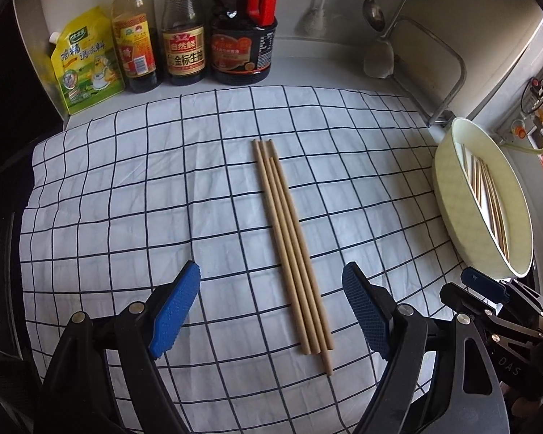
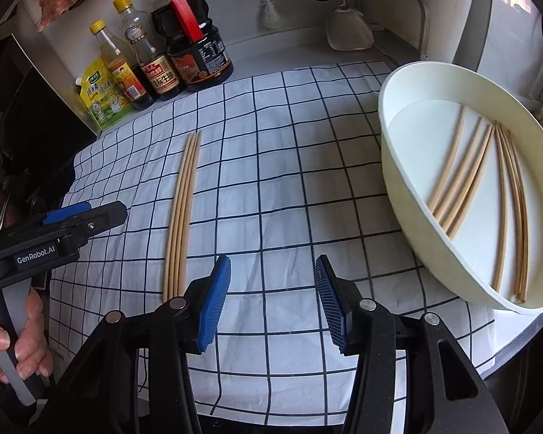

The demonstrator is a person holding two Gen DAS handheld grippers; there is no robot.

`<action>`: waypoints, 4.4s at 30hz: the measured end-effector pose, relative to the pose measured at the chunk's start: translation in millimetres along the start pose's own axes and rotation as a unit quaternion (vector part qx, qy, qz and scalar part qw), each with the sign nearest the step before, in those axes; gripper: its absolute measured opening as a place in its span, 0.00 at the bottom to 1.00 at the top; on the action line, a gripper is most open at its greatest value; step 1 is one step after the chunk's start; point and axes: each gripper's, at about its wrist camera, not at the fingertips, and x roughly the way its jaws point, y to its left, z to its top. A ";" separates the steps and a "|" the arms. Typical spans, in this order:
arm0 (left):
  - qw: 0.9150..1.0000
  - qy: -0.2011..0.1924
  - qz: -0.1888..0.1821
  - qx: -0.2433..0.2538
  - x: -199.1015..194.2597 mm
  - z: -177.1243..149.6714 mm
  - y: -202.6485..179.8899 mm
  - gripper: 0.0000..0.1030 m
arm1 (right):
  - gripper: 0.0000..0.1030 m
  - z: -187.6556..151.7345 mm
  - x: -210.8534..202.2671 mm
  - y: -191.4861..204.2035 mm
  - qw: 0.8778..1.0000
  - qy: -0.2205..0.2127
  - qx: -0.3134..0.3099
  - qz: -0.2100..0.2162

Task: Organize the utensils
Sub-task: 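Move the right tool back over the remaining chopsticks on the cloth, then separate one wooden chopstick from the row with the right tool, then close the right tool on the separated chopstick and lift it, then carry the chopstick in the right tool over the white basin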

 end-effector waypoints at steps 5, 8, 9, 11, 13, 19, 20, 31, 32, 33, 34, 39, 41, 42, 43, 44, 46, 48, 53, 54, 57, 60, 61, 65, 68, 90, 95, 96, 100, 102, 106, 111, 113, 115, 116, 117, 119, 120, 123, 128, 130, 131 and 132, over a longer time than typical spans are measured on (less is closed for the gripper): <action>1.000 0.001 0.010 -0.006 2.9 -8.7 15.8 0.77 | 0.47 -4.5 10.0 13.1 1.000 0.006 -0.011 0.001; 1.000 0.004 0.016 -0.010 5.3 -14.4 24.4 0.77 | 0.47 -7.4 16.3 18.6 1.000 0.007 -0.012 0.005; 1.000 0.006 0.018 -0.012 6.6 -16.4 27.2 0.77 | 0.47 -8.3 18.5 20.2 1.000 0.008 -0.012 0.006; 1.000 0.011 0.020 -0.016 9.3 -19.6 32.3 0.77 | 0.47 -9.9 22.8 22.6 1.000 0.009 -0.012 0.008; 1.000 0.014 0.023 -0.017 12.4 -23.2 35.2 0.77 | 0.47 -11.6 27.2 23.9 1.000 0.009 -0.011 0.008; 0.999 0.024 0.024 -0.017 22.6 -31.7 41.5 0.77 | 0.47 -13.4 43.8 27.3 1.000 0.018 -0.008 0.010; 0.999 0.024 0.025 -0.017 23.8 -32.3 42.2 0.77 | 0.47 -13.2 46.4 28.9 1.000 0.018 -0.009 0.011; 0.999 0.024 0.026 -0.027 32.8 -32.6 48.8 0.77 | 0.47 -7.6 80.4 53.5 0.999 0.032 -0.032 0.012; 0.999 0.024 0.026 -0.027 33.0 -32.9 49.5 0.77 | 0.47 -7.1 81.0 55.2 0.999 0.030 -0.036 0.012; 0.999 0.024 0.026 -0.028 33.1 -33.3 49.8 0.77 | 0.47 -6.5 82.0 56.2 0.999 0.031 -0.038 0.013; 0.999 0.024 0.026 -0.028 33.3 -33.8 49.9 0.77 | 0.47 -5.9 82.1 57.1 0.999 0.031 -0.038 0.013; 0.999 0.028 0.026 -0.034 35.9 -37.0 52.2 0.77 | 0.47 -4.7 82.8 64.4 0.998 0.029 -0.054 0.002; 0.999 0.028 0.026 -0.035 35.8 -38.1 51.7 0.77 | 0.47 -4.9 84.4 67.2 0.998 0.030 -0.063 -0.010; 0.999 0.027 0.025 -0.035 35.7 -38.2 51.6 0.77 | 0.47 -5.1 84.8 67.7 0.997 0.031 -0.065 -0.011; 0.999 0.027 0.025 -0.035 35.8 -38.2 51.5 0.77 | 0.47 -5.4 84.7 67.9 0.997 0.031 -0.067 -0.011; 0.999 0.026 0.025 -0.035 35.7 -38.3 51.1 0.77 | 0.47 -5.6 84.6 67.6 0.997 0.031 -0.069 -0.012; 0.999 0.026 0.025 -0.036 36.2 -38.2 50.8 0.77 | 0.47 -6.1 84.2 68.9 0.997 0.031 -0.075 -0.015; 0.999 0.026 0.025 -0.038 36.9 -38.2 50.2 0.77 | 0.47 -6.9 84.0 71.3 0.996 0.030 -0.082 -0.022; 0.999 0.028 0.024 -0.038 39.6 -38.5 45.7 0.77 | 0.47 -4.7 88.5 82.2 0.994 0.035 -0.102 -0.037; 0.999 0.027 0.024 -0.038 39.6 -38.2 44.8 0.77 | 0.47 -4.6 90.0 84.3 0.993 0.035 -0.107 -0.039; 0.999 0.025 0.027 -0.035 39.1 -37.3 42.3 0.77 | 0.47 -4.0 93.4 87.7 0.991 0.034 -0.123 -0.049; 0.999 0.025 0.026 -0.035 40.2 -36.8 40.8 0.77 | 0.47 -3.2 93.5 82.3 0.990 0.029 -0.124 -0.056; 0.999 0.025 0.026 -0.035 41.3 -36.5 39.6 0.77 | 0.47 -2.5 93.3 79.5 0.990 0.028 -0.123 -0.057; 0.999 0.026 0.022 -0.031 46.6 -35.6 31.8 0.77 | 0.47 -0.7 90.3 64.6 0.991 0.024 -0.114 -0.065; 0.999 0.026 0.021 -0.024 52.6 -33.8 22.9 0.77 | 0.47 -0.3 87.3 50.2 0.992 0.022 -0.103 -0.068; 0.997 0.037 0.067 0.004 72.2 -32.7 10.9 0.81 | 0.47 5.6 87.3 38.8 0.994 0.013 -0.100 -0.052; 0.997 0.030 0.074 -0.001 78.1 -19.7 16.2 0.86 | 0.47 12.8 90.5 41.7 0.993 -0.005 -0.108 -0.053; 0.997 0.027 0.074 -0.003 79.6 -16.4 17.2 0.86 | 0.47 14.6 91.9 42.0 0.993 -0.006 -0.110 -0.051; 0.997 0.018 0.077 -0.005 86.6 -3.2 18.7 0.86 | 0.47 20.3 101.0 47.2 0.991 -0.005 -0.127 -0.048; 0.997 0.015 0.074 -0.010 88.7 1.3 20.2 0.85 | 0.47 22.2 103.5 51.8 0.989 -0.010 -0.138 -0.051; 0.998 0.004 0.069 0.006 85.9 3.1 14.5 0.64 | 0.34 21.6 104.8 60.0 0.986 -0.013 -0.160 -0.047; 0.998 -0.001 0.054 0.023 79.9 -1.3 6.4 0.23 | 0.09 19.7 105.0 69.1 0.984 -0.005 -0.173 -0.044; 0.998 0.002 0.050 0.025 77.9 -3.6 5.1 0.07 | 0.06 22.7 105.5 68.1 0.985 0.001 -0.166 -0.041; 0.999 0.009 0.047 0.024 77.0 -4.1 7.0 0.07 | 0.06 25.4 104.2 62.2 0.990 0.007 -0.142 -0.025; 0.999 0.014 0.044 0.022 76.4 -4.6 8.9 0.07 | 0.06 25.8 102.8 58.3 0.992 0.011 -0.128 -0.018; 0.999 0.019 0.042 0.021 75.2 -5.6 10.0 0.07 | 0.06 25.7 100.6 55.8 0.993 0.011 -0.117 -0.015; 0.999 0.029 0.041 0.021 72.5 -7.3 12.1 0.07 | 0.06 22.9 93.5 52.5 0.994 0.007 -0.106 -0.015; 0.998 0.033 0.040 0.022 70.5 -8.5 13.0 0.07 | 0.06 21.2 89.2 51.6 0.995 0.005 -0.102 -0.016; 0.998 0.039 0.040 0.026 62.0 -12.1 14.8 0.07 | 0.06 15.6 74.0 52.6 0.995 -0.001 -0.100 -0.013; 0.998 0.035 0.038 0.031 38.1 -11.1 11.7 0.07 | 0.06 15.2 39.9 48.6 0.996 -0.019 -0.085 0.003; 0.998 0.027 0.035 0.037 26.8 -7.9 5.5 0.07 | 0.06 18.9 23.5 43.2 0.996 -0.033 -0.080 0.007; 0.998 0.022 0.032 0.041 21.6 -5.3 1.1 0.07 | 0.06 20.6 15.5 40.3 0.996 -0.040 -0.078 0.006; 0.998 0.016 0.029 0.044 16.5 -1.9 -4.2 0.07 | 0.06 22.5 7.7 36.1 0.996 -0.047 -0.075 0.006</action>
